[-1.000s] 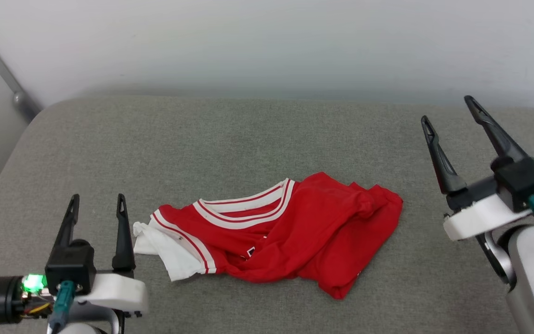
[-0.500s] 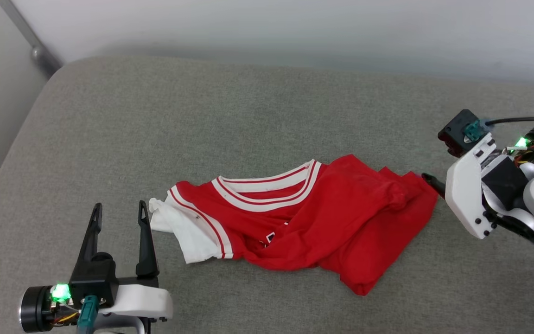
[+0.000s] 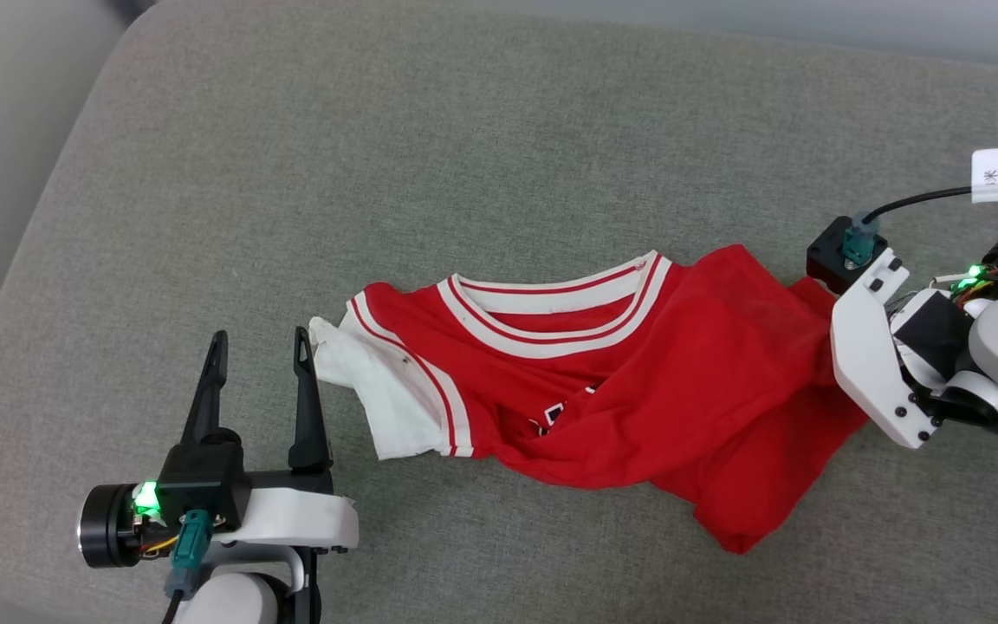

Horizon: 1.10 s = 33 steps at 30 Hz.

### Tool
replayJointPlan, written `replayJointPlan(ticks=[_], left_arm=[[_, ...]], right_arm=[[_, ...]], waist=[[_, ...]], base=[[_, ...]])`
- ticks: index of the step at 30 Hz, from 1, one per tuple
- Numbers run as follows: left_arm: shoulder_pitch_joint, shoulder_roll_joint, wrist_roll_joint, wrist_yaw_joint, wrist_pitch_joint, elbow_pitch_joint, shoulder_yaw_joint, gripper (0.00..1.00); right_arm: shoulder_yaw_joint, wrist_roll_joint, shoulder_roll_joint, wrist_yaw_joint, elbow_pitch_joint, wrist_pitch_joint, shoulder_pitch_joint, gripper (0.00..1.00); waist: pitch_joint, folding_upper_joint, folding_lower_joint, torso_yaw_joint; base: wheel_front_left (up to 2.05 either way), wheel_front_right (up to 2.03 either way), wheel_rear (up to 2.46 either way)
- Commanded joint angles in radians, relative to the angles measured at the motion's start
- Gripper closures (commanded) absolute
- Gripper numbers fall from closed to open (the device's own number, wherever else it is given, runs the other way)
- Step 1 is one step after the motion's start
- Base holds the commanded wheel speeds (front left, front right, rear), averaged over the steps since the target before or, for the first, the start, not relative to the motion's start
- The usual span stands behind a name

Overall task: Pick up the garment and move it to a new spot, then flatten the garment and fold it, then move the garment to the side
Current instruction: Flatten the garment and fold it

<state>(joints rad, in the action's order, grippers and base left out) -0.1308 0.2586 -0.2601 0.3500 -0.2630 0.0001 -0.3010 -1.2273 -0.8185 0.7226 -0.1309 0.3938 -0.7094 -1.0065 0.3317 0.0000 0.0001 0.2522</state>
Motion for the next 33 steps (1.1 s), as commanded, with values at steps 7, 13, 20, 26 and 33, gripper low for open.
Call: replayJointPlan(ticks=[7, 13, 20, 26, 33], left_arm=[[0.014, -0.059, 0.054, -0.059, -0.003, 0.029, 0.075, 0.00], [0.061, -0.083, 0.084, -0.094, -0.003, 0.053, 0.135, 0.00], [0.155, -0.103, 0.112, -0.110, -0.002, 0.057, 0.182, 0.00], [0.225, -0.125, 0.126, -0.119, -0.003, 0.049, 0.216, 0.00], [0.265, -0.136, 0.137, -0.134, -0.003, 0.035, 0.252, 0.00]], right_arm=[[-0.069, -0.011, -0.032, 0.000, 0.031, 0.039, 0.057, 1.00], [-0.053, 0.023, -0.014, 0.000, 0.009, 0.185, 0.015, 1.00], [-0.054, 0.039, 0.070, 0.001, -0.089, 0.354, 0.034, 1.00], [-0.042, 0.012, 0.217, 0.001, -0.198, 0.416, 0.142, 1.00], [0.053, -0.052, 0.349, 0.001, -0.203, 0.474, 0.420, 1.00]], waist=[[0.002, 0.0000, -0.0001, 0.000], [-0.096, 0.0000, -0.0001, -0.051], [-0.224, 0.0000, -0.0001, -0.127], [-0.285, 0.0000, -0.0001, -0.191], [-0.297, 0.0000, -0.0001, -0.239]], base=[[0.00, 0.00, 0.00], [0.00, 0.00, 0.00], [0.00, 0.00, 0.00], [0.00, 0.00, 0.00], [0.00, 0.00, 0.00]])
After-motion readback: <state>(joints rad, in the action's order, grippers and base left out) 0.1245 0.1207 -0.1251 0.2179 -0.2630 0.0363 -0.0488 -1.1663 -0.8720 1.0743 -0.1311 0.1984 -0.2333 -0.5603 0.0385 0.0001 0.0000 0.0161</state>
